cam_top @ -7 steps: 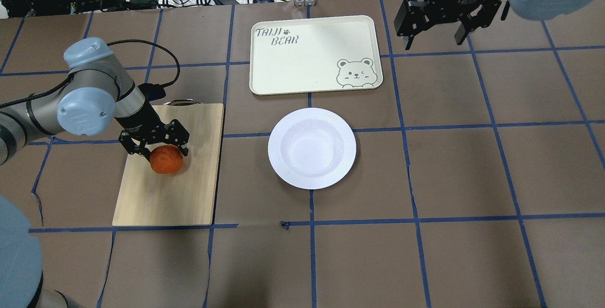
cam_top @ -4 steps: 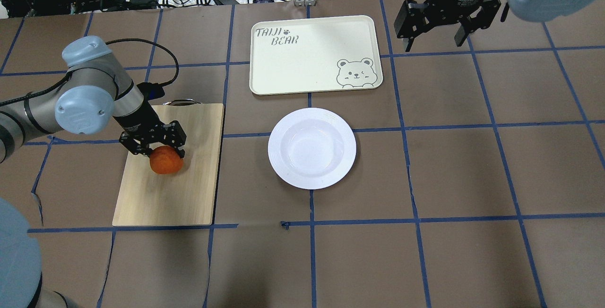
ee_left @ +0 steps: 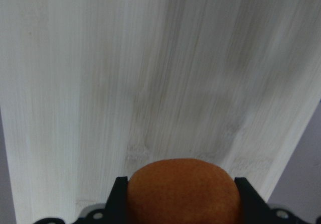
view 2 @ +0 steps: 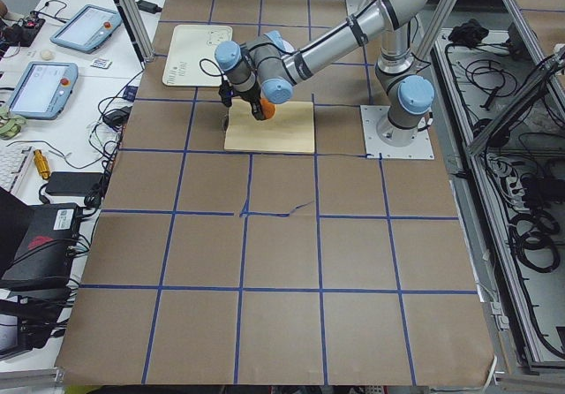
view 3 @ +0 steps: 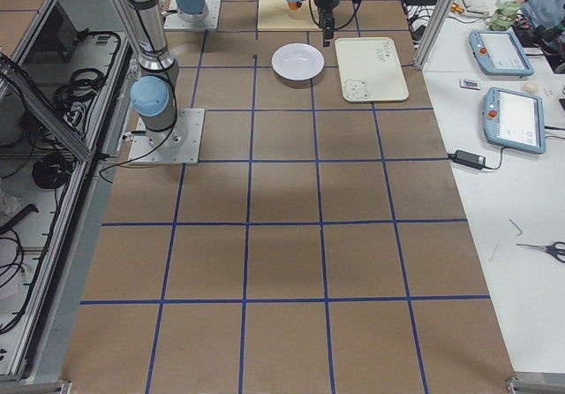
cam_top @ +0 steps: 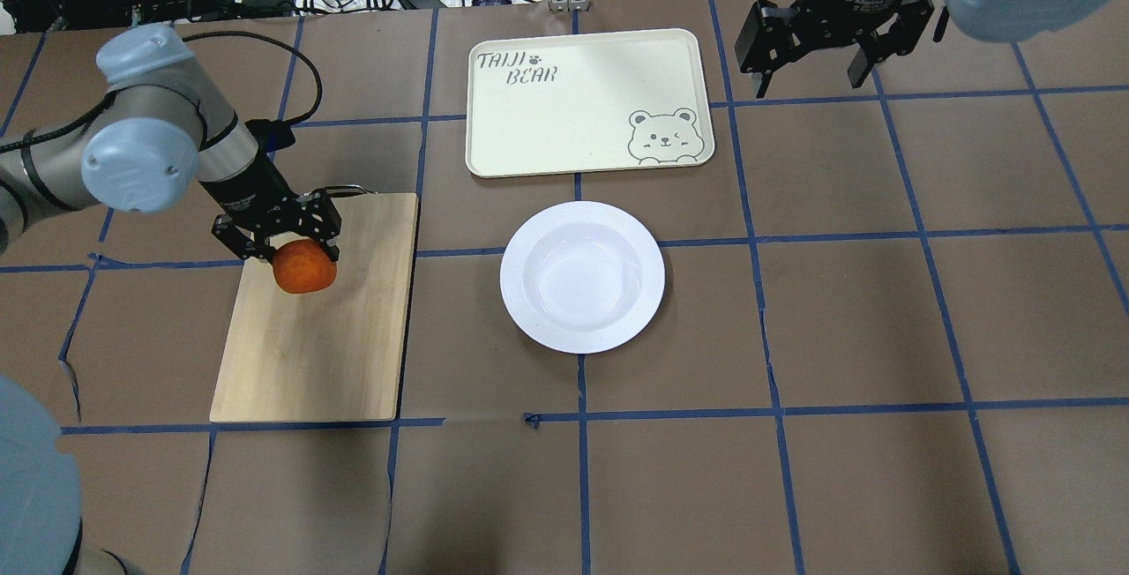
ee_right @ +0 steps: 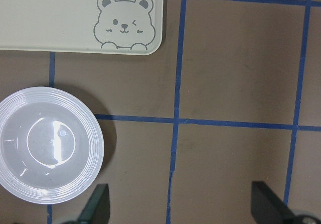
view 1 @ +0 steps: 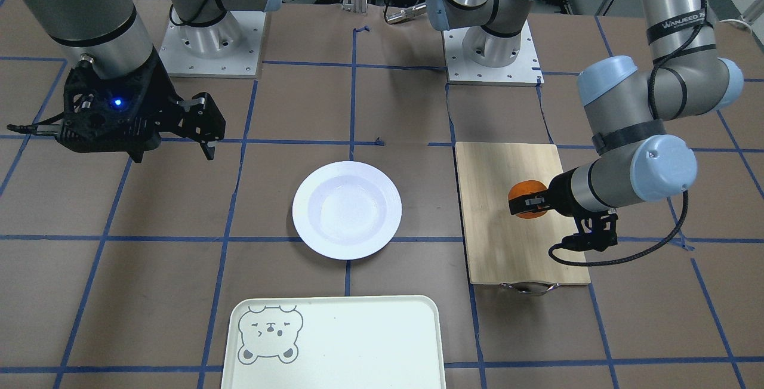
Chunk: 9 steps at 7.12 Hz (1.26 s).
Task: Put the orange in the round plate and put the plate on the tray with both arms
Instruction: 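Carry the tangerine with the left gripper and release it onto the white plate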
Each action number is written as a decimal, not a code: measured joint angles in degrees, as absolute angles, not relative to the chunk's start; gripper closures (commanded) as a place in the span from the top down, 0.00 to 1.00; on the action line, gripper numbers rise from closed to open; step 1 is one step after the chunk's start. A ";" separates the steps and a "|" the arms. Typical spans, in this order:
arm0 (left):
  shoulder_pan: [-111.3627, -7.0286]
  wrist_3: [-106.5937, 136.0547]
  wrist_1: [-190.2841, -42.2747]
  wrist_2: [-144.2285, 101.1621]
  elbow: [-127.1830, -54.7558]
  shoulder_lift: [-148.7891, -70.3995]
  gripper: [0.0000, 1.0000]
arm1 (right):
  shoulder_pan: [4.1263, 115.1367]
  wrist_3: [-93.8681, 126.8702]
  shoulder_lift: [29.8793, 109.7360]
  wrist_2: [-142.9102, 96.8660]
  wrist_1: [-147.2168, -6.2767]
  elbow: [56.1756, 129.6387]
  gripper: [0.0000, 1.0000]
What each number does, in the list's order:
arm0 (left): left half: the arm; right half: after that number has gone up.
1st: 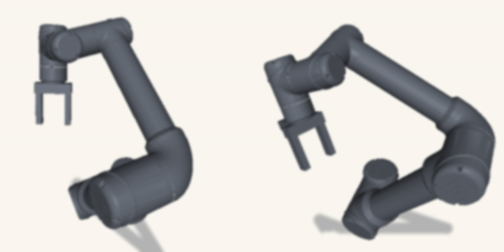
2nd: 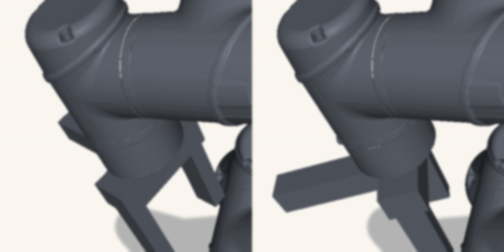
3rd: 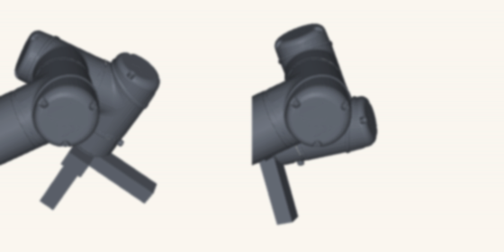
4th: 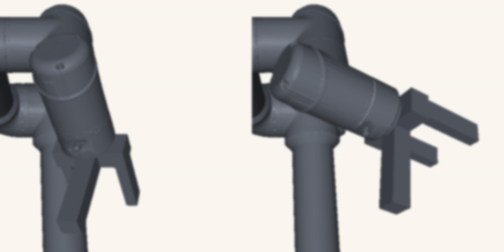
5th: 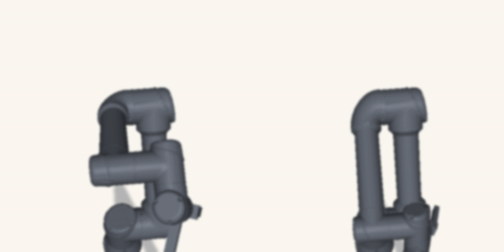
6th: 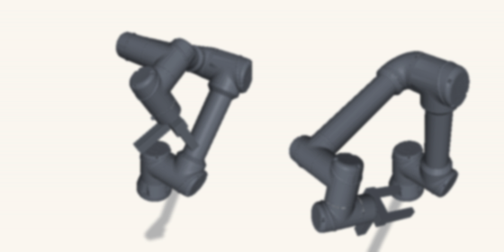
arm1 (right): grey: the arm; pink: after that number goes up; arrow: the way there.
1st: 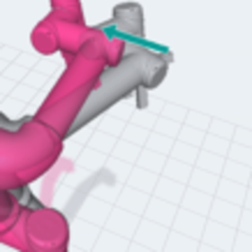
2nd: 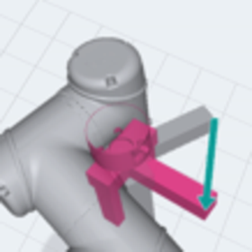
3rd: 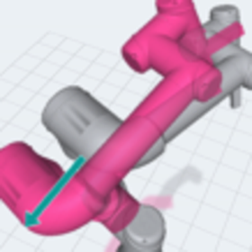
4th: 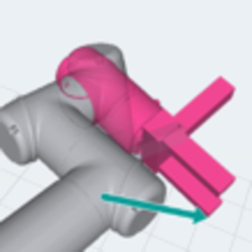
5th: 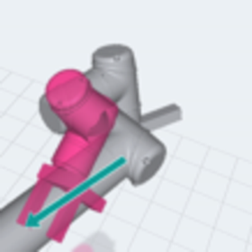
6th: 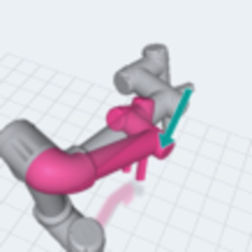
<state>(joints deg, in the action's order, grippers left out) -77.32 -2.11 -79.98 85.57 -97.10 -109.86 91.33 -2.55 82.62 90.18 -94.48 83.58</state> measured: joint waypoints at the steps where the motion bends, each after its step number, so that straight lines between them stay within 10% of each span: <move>1: -79.90 1.31 -82.41 84.74 -92.83 -110.46 0.00 | 91.33 -2.55 82.62 90.18 -94.48 83.58 1.00; 9: -102.10 24.66 -68.07 77.52 -89.85 -118.46 0.00 | 91.32 -2.44 82.62 90.17 -94.41 83.68 1.00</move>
